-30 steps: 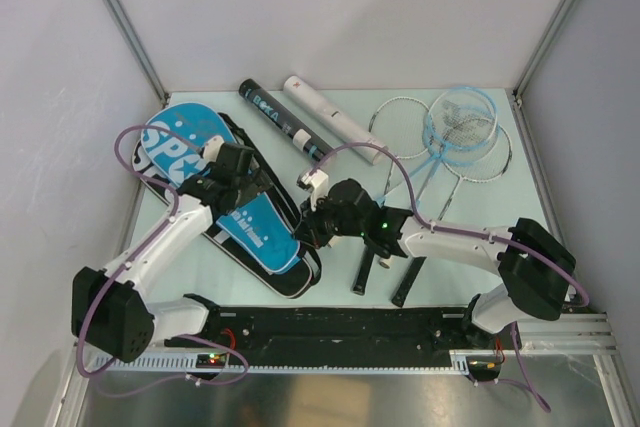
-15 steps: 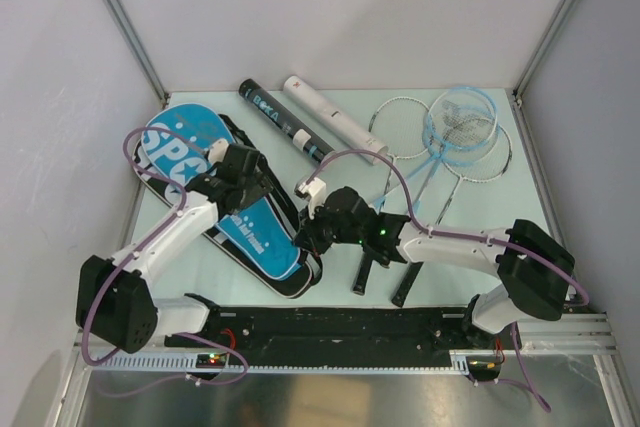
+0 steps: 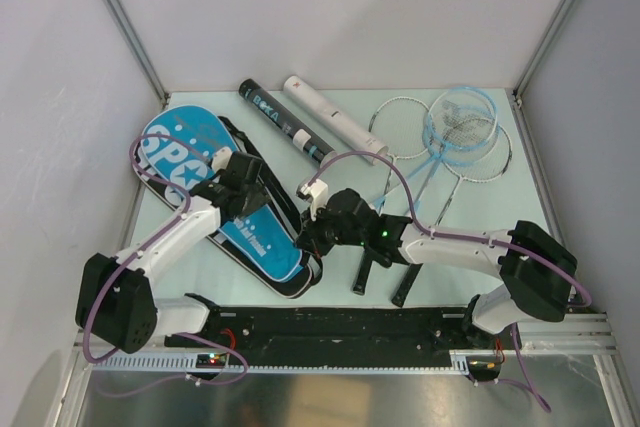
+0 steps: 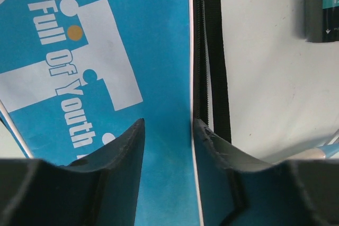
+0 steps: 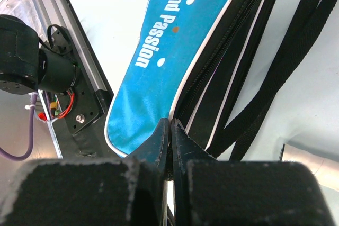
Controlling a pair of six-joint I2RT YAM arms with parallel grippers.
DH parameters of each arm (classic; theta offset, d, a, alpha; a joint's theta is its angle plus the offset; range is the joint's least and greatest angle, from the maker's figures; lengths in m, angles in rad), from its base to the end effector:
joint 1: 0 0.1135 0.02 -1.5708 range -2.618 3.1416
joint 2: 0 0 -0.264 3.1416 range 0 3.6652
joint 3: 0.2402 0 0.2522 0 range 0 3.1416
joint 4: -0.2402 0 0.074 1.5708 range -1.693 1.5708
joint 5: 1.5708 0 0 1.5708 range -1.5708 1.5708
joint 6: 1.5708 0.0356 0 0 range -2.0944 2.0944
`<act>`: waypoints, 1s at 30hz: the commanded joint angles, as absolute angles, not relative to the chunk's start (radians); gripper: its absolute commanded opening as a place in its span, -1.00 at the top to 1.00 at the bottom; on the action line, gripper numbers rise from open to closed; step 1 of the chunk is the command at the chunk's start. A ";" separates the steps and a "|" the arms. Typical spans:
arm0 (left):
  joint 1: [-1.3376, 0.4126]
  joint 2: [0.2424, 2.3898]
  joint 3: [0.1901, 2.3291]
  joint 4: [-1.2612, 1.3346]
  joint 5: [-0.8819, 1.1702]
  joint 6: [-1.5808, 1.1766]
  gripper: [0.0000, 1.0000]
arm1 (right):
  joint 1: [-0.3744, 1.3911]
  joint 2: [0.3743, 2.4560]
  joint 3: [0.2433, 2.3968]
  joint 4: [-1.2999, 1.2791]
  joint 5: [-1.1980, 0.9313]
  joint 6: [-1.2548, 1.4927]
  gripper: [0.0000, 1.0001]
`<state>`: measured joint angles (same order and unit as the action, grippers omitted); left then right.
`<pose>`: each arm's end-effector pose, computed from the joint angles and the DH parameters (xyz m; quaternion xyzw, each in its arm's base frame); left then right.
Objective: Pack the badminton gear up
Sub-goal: Adjust the racket bag at the center of the board.
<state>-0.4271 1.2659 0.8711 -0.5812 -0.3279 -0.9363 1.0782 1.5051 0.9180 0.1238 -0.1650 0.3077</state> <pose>0.2326 -0.0932 0.2373 -0.2839 0.9008 -0.0610 0.3228 0.1544 0.3001 0.2424 -0.3587 0.7693 0.3887 0.3584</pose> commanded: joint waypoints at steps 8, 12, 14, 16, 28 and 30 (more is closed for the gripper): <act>-0.431 1.253 0.868 -0.552 -0.337 -0.904 0.96 | 1.086 1.481 0.911 0.189 -0.194 0.338 1.00; -0.432 1.242 0.883 -0.552 -0.316 -0.859 1.00 | 1.084 1.488 0.907 0.185 -0.198 0.372 0.97; -0.433 1.229 0.890 -0.552 -0.309 -0.834 1.00 | 1.079 1.488 0.907 0.176 -0.193 0.400 0.93; -0.438 1.214 0.894 -0.552 -0.309 -0.815 1.00 | 1.065 1.485 0.907 0.169 -0.197 0.438 0.86; -0.486 1.124 0.854 -0.552 -0.265 -0.722 1.00 | 0.912 1.442 0.867 0.210 -0.278 0.603 0.13; -0.491 1.099 0.838 -0.552 -0.256 -0.724 1.00 | 0.886 1.468 0.867 0.238 -0.312 0.621 0.10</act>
